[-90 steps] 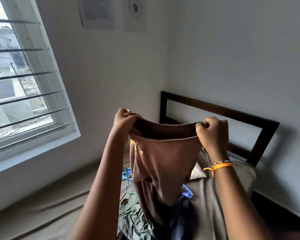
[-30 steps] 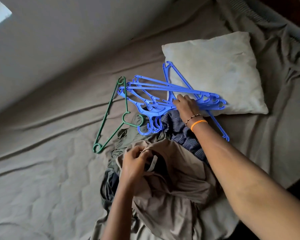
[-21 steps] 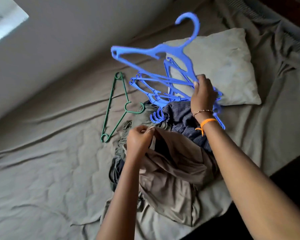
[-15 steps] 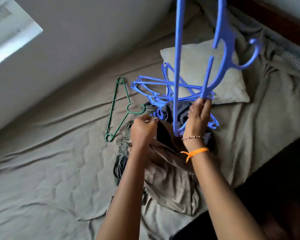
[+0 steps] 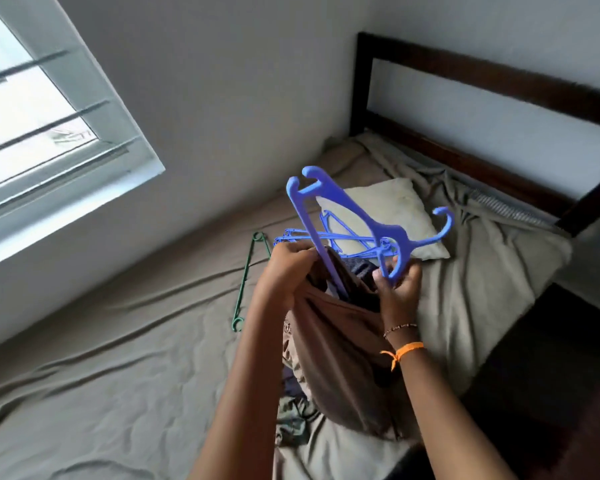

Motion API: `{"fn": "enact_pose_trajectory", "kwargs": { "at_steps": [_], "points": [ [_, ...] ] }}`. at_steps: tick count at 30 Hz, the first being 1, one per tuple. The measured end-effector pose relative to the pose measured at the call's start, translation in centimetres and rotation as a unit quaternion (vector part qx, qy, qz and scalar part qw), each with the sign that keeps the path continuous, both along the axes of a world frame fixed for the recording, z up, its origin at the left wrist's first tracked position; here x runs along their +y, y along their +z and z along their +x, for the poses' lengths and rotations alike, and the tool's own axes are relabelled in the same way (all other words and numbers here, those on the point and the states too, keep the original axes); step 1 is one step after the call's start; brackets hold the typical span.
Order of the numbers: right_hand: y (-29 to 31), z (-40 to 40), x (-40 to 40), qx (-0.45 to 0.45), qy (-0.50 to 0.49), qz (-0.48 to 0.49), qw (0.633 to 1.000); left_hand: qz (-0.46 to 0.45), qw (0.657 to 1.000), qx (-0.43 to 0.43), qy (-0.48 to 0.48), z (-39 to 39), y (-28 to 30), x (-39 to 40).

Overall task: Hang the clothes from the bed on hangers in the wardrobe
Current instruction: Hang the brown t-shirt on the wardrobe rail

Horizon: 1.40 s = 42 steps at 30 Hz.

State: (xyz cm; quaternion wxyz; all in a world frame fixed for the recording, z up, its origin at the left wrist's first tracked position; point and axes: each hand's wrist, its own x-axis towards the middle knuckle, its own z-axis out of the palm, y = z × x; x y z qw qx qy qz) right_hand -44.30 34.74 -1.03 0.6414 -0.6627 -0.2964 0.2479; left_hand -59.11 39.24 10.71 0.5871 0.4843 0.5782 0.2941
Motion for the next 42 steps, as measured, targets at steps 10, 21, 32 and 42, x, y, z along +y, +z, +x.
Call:
{"fn": "enact_pose_trajectory", "kwargs": {
  "at_steps": [10, 21, 32, 42],
  "points": [
    [3.7, 2.1, -5.9, -0.282, -0.053, -0.194, 0.938, -0.138, 0.965, -0.223, 0.017, -6.1, 4.1, -3.3],
    [8.1, 2.6, -13.3, -0.322, -0.161, -0.15, 0.921, -0.146, 0.955, -0.25, -0.056, -6.6, 4.5, -6.4],
    [9.0, -1.8, -21.0, -0.447, -0.095, -0.156, 0.875, 0.295, 0.918, 0.131, -0.229, -4.0, -0.7, -10.2],
    [16.0, -4.5, -26.6, -0.372, -0.058, -0.127, 0.918, 0.477, 0.856, 0.132, -0.149, -3.0, 2.6, -15.1]
  ]
}}
